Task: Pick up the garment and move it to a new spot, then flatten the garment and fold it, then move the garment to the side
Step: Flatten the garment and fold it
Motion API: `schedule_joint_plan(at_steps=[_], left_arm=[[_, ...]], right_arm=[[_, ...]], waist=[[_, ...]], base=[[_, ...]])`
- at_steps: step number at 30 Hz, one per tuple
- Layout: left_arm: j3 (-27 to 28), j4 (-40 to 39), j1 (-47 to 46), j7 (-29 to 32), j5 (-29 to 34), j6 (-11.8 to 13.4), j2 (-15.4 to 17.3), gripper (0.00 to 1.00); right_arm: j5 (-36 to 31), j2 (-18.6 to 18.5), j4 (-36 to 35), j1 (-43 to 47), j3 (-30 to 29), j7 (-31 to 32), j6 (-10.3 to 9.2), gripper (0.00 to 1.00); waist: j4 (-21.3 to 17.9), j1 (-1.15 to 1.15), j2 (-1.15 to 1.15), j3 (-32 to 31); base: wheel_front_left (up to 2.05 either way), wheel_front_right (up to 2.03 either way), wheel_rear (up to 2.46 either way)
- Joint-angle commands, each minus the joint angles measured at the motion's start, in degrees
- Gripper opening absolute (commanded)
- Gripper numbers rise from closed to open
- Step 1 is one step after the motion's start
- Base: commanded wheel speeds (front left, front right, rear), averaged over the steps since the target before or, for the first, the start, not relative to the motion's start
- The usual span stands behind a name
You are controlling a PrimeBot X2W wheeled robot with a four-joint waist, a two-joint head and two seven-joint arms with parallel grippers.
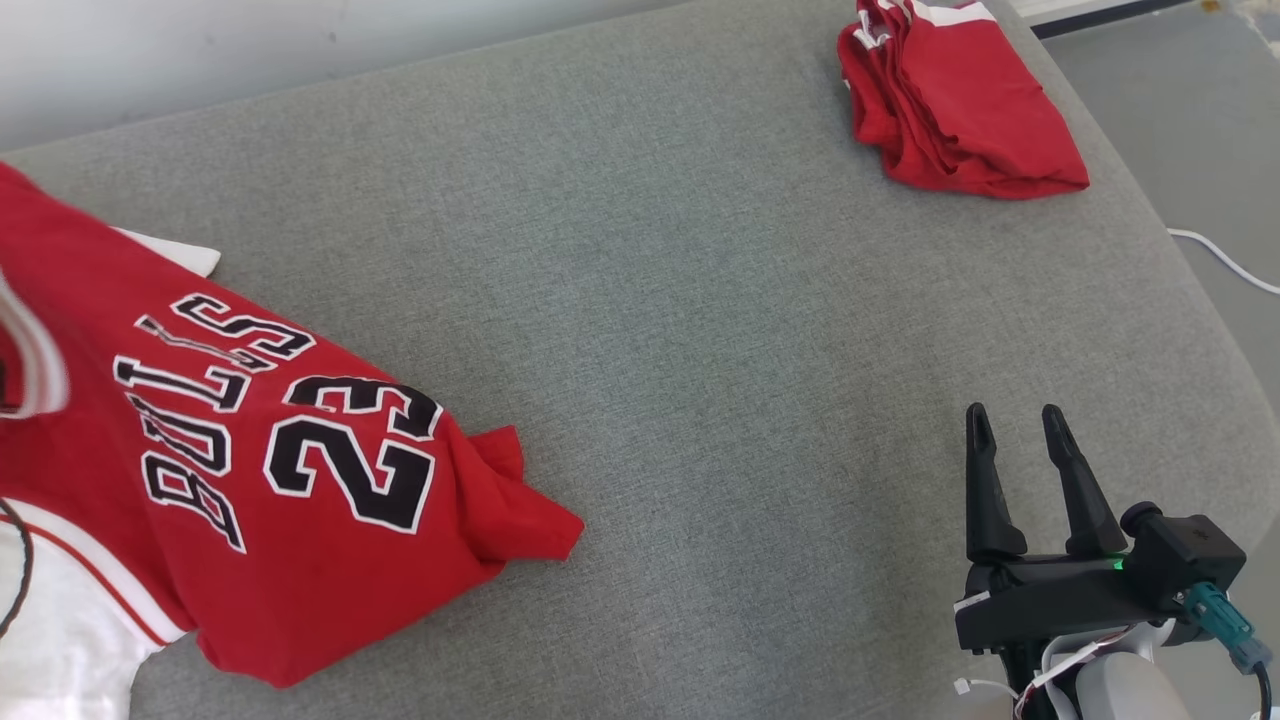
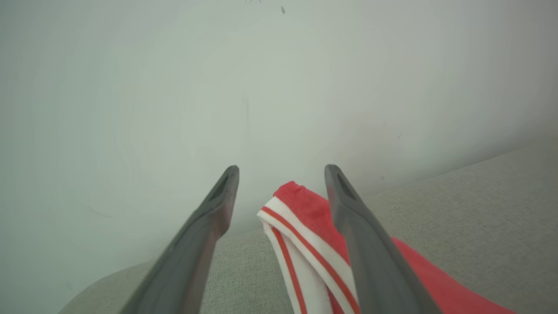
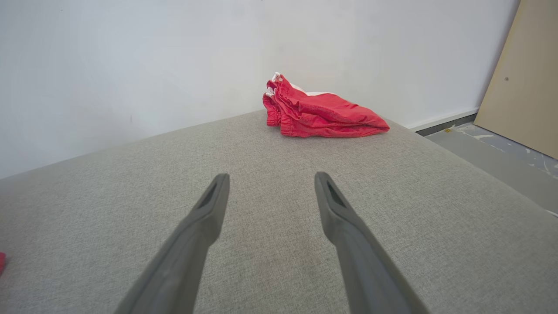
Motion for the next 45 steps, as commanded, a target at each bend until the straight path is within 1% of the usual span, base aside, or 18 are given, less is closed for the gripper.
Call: schedule_joint_plan(at_steps=[1, 5, 10, 15, 17, 20, 27, 30, 33, 38, 45], left_arm=[[0.1, 0.2, 0.1, -1.2, 0.3, -0.1, -0.5, 1.0], [0.4, -0.4, 0.1, -3.1, 0.2, 0.2, -2.2, 1.0], [0.6, -1.9, 2.5, -4.0, -0.5, -0.2, -3.9, 1.0], [0.6, -3.9, 5.7, -4.1, -1.8, -0.7, -4.6, 1.0], [0.4, -5.0, 7.7, -3.7, -2.2, -1.0, -4.4, 1.0], [1.0, -8.2, 10.4, -4.1, -2.5, -0.3, -4.4, 1.0], [4.2, -19.2, 19.6, -4.6, -1.4, 3.3, -6.1, 1.0], [6.5, -24.2, 24.1, -4.5, -0.4, 4.1, -7.9, 1.0], [9.1, -28.2, 28.1, -4.5, 1.3, 4.1, -10.3, 1.0], [12.3, -31.9, 34.2, -4.5, 4.5, 2.3, -15.2, 1.0], [15.9, -31.2, 40.3, -4.5, 8.2, -0.4, -20.9, 1.0]], right_arm=[[-0.3, 0.0, 0.0, -0.3, -0.3, 0.0, -0.16, 1.0], [-1.1, 0.0, 0.0, 0.3, -0.9, 0.0, -0.16, 1.0], [-1.5, 0.0, 0.1, 1.3, -1.2, 0.0, -0.16, 1.0], [-1.6, 0.0, 0.2, 1.9, -1.2, 0.0, -0.16, 1.0], [-1.6, 0.0, 0.2, 2.2, -1.2, 0.0, -0.16, 1.0], [-1.4, 0.0, 0.3, 2.7, -1.2, 0.0, -0.16, 1.0], [-1.9, 0.0, 0.5, 4.0, -1.5, 0.0, -0.16, 1.0], [-2.4, 0.0, 0.6, 4.3, -1.6, 0.0, -0.16, 1.0], [-2.9, 0.0, 0.7, 4.6, -1.7, 0.0, -0.16, 1.0], [-3.6, 0.0, 0.7, 5.2, -1.5, 0.0, -0.16, 1.0], [-4.0, -0.1, 0.5, 5.8, -1.2, 0.6, -0.16, 1.0]], waist=[[0.5, 0.0, 0.0, -0.4], [1.9, 0.0, 0.0, -1.9], [4.5, 0.0, 0.0, -4.1], [6.7, 0.0, 0.0, -5.5], [7.7, 0.0, 0.0, -5.9], [9.1, 0.0, 0.0, -6.5], [11.8, 0.0, 0.0, -7.9], [12.6, 0.0, 0.0, -8.5], [13.6, 0.0, 0.0, -9.4], [15.2, 0.0, 0.0, -10.8], [17.4, 0.0, 0.0, -12.2]], base=[[0.0, 0.0, 0.0], [0.0, 0.0, 0.0], [0.0, 0.0, 0.0], [0.0, 0.0, 0.0], [0.0, 0.0, 0.0], [0.0, 0.0, 0.0], [0.0, 0.0, 0.0], [0.0, 0.0, 0.0], [0.0, 0.0, 0.0], [0.0, 0.0, 0.0], [0.0, 0.0, 0.0]])
